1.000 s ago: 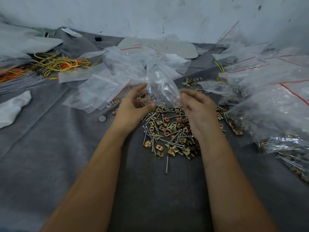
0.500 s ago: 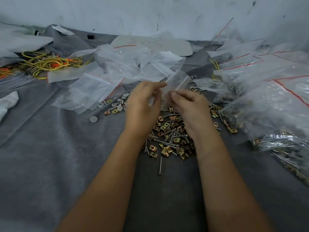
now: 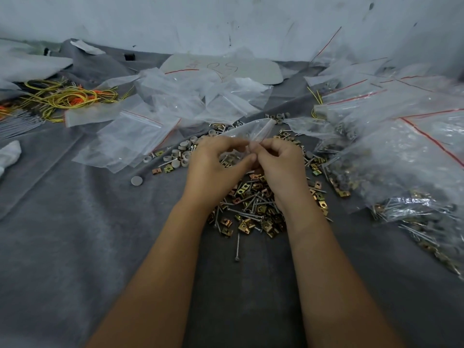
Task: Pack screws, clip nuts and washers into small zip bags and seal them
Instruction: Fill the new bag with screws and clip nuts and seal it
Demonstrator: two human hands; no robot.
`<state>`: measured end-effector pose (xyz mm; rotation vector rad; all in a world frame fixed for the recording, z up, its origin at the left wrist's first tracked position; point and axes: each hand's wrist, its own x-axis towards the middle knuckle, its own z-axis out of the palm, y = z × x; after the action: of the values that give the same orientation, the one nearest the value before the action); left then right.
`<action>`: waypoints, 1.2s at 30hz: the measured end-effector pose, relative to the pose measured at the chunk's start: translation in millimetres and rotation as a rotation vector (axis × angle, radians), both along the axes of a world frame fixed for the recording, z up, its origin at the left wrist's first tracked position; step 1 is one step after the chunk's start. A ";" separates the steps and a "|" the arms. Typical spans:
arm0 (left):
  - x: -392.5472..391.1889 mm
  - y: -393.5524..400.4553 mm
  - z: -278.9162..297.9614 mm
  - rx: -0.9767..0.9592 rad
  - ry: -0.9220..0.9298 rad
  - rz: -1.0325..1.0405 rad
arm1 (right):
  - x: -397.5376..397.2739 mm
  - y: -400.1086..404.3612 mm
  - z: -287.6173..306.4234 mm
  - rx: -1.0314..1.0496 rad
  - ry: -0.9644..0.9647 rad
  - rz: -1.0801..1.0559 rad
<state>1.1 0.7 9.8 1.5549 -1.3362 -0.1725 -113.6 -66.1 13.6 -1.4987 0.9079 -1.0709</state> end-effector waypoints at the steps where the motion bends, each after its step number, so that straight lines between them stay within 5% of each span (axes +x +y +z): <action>1: 1.5 0.2 1.5 0.024 0.065 -0.022 | -0.1 0.4 0.0 -0.006 0.003 0.002; 8: 8.0 3.3 7.7 0.013 0.486 -0.195 | 3.3 2.5 -0.4 -0.134 -0.005 0.047; 12: 11.8 3.6 5.8 0.026 0.548 -0.248 | 5.1 3.1 -1.3 -0.194 0.047 0.026; 17: 21.9 -2.6 -0.1 -0.084 0.725 -0.042 | 4.7 3.3 -2.2 -0.179 0.031 0.008; 20: 19.0 -5.5 -4.0 -0.119 0.552 0.059 | 9.1 5.2 -2.9 -0.186 0.033 -0.022; 25: 4.6 -4.6 -8.3 0.056 0.104 -0.097 | 8.8 7.0 -4.3 -0.334 0.153 -0.010; 28: 5.8 -3.8 -5.0 0.088 0.118 -0.143 | 8.0 8.8 -4.5 -0.420 0.151 -0.031; 31: 5.4 -2.7 -2.1 0.070 0.336 -0.298 | 8.8 9.6 -4.1 -0.486 0.174 -0.085; 33: 4.6 -3.5 -1.7 -0.012 0.396 -0.204 | 7.9 8.5 -3.1 -0.450 0.098 -0.084; 36: 7.8 -1.9 -2.2 -0.339 0.196 0.224 | 7.9 8.4 -0.7 -0.493 0.038 -0.101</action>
<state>8.9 -1.2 7.6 1.3480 -0.9735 0.0406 -105.7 -57.7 12.9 -1.8938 0.7844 -1.4164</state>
